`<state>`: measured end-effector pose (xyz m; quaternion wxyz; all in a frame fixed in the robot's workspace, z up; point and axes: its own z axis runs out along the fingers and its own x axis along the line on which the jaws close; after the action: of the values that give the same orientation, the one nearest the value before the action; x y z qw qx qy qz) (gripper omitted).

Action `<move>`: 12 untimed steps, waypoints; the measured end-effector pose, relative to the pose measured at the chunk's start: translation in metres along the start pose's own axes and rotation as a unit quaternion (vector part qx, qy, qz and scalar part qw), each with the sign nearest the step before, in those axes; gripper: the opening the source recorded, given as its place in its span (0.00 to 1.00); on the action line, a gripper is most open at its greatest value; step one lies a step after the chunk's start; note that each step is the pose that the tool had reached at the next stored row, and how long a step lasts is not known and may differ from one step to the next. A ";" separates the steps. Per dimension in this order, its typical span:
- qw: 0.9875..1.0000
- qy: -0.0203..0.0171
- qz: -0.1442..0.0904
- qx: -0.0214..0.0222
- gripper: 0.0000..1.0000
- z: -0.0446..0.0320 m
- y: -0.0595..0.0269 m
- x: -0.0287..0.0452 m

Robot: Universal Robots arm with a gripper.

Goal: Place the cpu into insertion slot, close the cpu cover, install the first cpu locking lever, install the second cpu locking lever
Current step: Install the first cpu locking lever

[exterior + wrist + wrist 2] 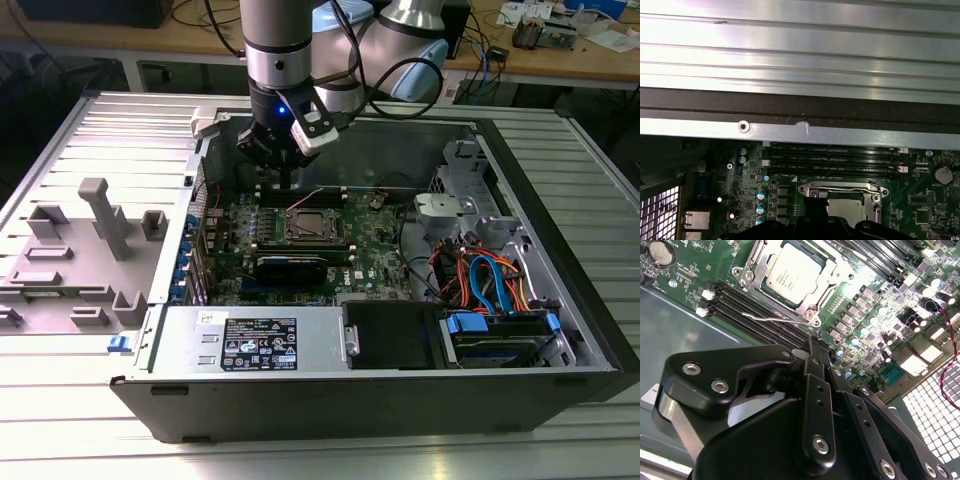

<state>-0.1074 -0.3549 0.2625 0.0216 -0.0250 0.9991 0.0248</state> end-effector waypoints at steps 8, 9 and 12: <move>1.000 0.000 0.000 0.000 0.11 0.0010 0.0000 -0.0010; 1.000 0.000 0.001 0.000 0.11 0.0067 -0.0004 -0.0120; 1.000 0.000 0.001 0.000 0.11 0.0101 0.0021 -0.0186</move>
<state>-0.0885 -0.3514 0.2533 0.0217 -0.0242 0.9992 0.0249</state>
